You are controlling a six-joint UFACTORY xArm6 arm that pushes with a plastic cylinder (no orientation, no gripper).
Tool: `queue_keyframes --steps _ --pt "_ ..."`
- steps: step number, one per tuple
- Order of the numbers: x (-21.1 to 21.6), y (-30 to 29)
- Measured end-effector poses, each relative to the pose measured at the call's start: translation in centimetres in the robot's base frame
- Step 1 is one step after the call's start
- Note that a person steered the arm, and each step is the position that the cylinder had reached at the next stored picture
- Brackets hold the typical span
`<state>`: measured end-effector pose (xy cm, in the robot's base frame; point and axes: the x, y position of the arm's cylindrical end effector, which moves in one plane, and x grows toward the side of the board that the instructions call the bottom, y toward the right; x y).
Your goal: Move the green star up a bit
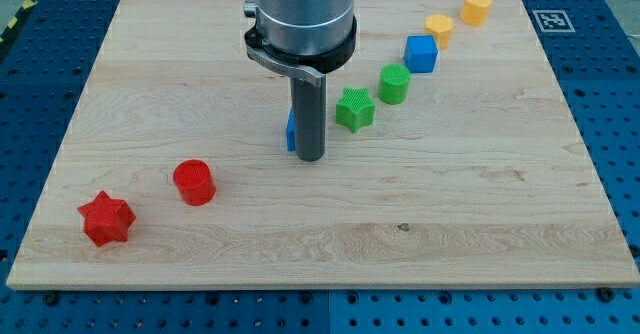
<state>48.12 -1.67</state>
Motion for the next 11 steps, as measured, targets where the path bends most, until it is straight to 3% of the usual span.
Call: queue_keyframes --steps 3,5,6,9,11 --pt "7.5 4.5" --pt "7.5 5.9" --pt "7.1 10.1" --pt "-1.0 11.0" --pt "-1.1 9.7"
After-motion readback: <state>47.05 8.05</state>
